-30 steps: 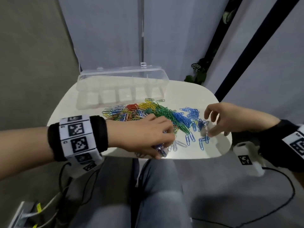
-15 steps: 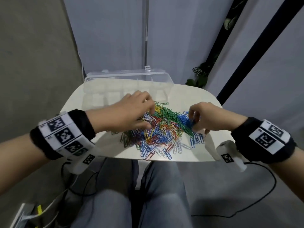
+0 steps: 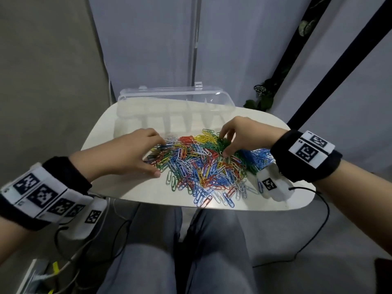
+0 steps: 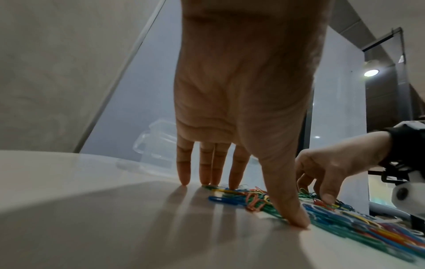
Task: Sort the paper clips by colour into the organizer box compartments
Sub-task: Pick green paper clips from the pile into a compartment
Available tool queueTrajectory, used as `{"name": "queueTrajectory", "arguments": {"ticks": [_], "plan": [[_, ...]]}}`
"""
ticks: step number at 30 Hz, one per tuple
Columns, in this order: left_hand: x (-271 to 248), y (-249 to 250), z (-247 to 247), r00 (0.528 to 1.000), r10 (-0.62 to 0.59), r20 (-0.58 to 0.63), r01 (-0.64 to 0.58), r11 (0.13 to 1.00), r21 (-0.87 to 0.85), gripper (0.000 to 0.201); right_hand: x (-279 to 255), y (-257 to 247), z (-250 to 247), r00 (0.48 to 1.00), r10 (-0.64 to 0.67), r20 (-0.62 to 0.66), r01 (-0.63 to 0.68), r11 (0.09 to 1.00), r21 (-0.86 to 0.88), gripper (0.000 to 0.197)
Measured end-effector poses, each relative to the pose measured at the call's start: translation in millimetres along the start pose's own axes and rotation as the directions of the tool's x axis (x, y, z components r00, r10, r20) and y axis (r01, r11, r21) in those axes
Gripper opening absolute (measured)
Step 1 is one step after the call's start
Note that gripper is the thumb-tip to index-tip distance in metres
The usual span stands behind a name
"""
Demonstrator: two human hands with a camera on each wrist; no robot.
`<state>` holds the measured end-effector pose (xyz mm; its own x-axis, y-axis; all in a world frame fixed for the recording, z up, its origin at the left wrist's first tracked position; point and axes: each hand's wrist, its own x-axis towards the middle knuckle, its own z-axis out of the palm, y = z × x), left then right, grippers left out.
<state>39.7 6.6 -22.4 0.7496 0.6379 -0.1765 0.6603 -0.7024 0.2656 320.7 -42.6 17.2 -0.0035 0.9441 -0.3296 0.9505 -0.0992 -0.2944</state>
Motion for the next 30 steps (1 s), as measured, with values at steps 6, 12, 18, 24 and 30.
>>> {"name": "queueTrajectory", "arguments": {"ticks": [6, 12, 18, 24, 30], "plan": [[10, 3, -6, 0.999, -0.022, 0.024, 0.020, 0.998, 0.053, 0.071, 6, 6, 0, 0.998, 0.026, -0.051, -0.020, 0.994, 0.105, 0.029], [16, 4, -8, 0.998, -0.042, 0.042, 0.039, 0.996, 0.080, 0.071, 5, 16, -9, 0.994, 0.098, -0.058, -0.066, 0.910, 0.409, 0.020], [15, 3, -6, 0.998, -0.040, 0.041, 0.036, 0.996, 0.081, 0.070, 3, 18, -12, 0.990, 0.129, -0.058, -0.068, 0.789, 0.610, 0.025], [14, 2, -6, 0.999, -0.030, 0.039, 0.026, 0.995, 0.096, 0.070, -1, 17, -15, 0.989, 0.150, -0.003, -0.090, 0.606, 0.790, 0.019], [16, 0, -4, 0.999, -0.023, 0.041, 0.019, 0.994, 0.106, 0.070, -6, 19, -14, 0.978, 0.175, 0.112, -0.172, 0.382, 0.908, 0.018]]}}
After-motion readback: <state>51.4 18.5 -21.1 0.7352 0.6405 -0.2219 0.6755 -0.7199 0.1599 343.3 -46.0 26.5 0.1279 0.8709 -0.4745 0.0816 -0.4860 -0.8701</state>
